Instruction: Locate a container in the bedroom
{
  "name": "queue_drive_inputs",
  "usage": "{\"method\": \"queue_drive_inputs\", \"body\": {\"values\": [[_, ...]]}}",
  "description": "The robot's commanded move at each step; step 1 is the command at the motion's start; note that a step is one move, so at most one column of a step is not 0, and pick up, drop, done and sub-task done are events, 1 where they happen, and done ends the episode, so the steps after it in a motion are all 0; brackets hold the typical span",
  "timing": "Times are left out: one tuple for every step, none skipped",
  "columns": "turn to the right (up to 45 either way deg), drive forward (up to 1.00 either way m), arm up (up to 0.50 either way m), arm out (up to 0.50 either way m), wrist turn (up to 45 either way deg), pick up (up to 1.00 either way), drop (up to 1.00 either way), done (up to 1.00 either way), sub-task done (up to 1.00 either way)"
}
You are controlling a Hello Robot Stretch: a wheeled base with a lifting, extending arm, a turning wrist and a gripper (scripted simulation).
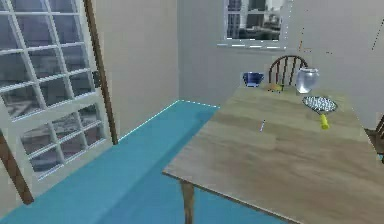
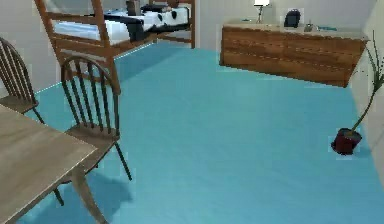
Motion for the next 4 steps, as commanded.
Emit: {"method": "queue_drive_inputs", "body": {"values": [[45.0, 0.0, 0.0, 0.0, 0.0, 0.0, 0.0, 0.0, 0.0], [45.0, 0.0, 0.0, 0.0, 0.0, 0.0, 0.0, 0.0, 0.0], [15.0, 0.0, 0.0, 0.0, 0.0, 0.0, 0.0, 0.0, 0.0], [0.0, 0.4, 0.0, 0.0, 0.0, 0.0, 0.0, 0.0, 0.0]]}}
